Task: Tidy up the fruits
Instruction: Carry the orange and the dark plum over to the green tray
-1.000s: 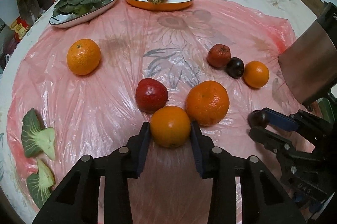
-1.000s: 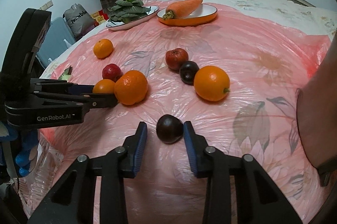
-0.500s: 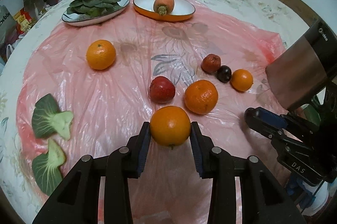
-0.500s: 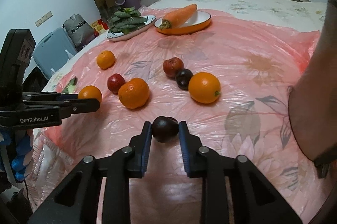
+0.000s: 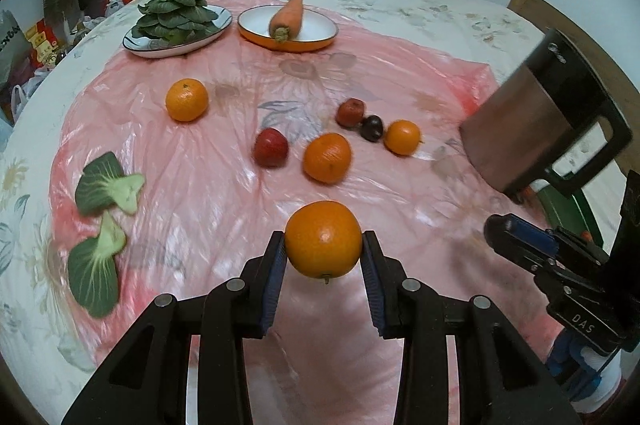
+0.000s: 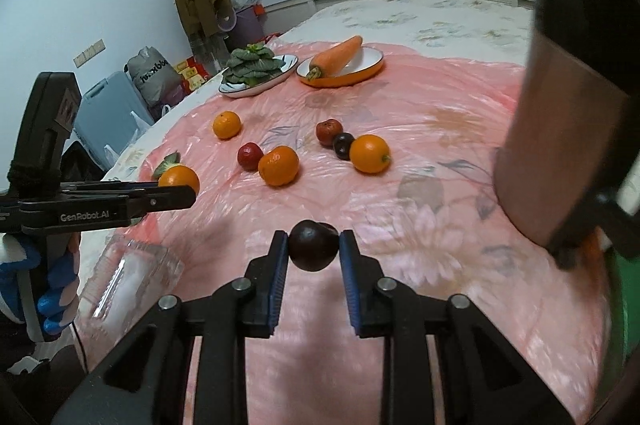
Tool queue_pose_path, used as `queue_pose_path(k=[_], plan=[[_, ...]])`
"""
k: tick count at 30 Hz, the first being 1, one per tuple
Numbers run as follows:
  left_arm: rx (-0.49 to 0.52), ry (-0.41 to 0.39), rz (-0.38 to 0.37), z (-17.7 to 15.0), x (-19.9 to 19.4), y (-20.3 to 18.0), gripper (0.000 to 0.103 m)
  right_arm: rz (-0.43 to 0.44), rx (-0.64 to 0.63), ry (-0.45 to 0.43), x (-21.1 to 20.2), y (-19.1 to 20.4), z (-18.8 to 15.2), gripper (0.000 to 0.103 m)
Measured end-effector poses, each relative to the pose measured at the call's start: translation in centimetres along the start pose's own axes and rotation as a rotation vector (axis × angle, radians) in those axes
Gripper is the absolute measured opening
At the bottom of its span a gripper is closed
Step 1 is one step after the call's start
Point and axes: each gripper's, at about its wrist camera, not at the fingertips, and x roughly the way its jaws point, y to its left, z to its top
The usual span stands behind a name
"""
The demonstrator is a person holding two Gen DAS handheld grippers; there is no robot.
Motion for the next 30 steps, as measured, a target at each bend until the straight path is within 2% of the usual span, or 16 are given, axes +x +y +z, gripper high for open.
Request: queue_pose_path(k=[9, 24, 30], plan=[[0.074, -0.006, -0.063, -1.7, -1.9, -5.5, 0.032, -0.07, 0.049, -0.047, -6.8, -2.0, -3.0, 0.011], [0.253, 0.034, -0.226, -4.2, -2.1, -18.6, 0.032, -0.27, 0.202, -0.105, -17.1, -11.0, -8.8, 0.011], [0.304, 0.05, -0.27, -4.6, -1.1, -23.3, 0.032, -0.328, 0.245, -0.111, -19.3, -14.2, -10.6, 0.011]])
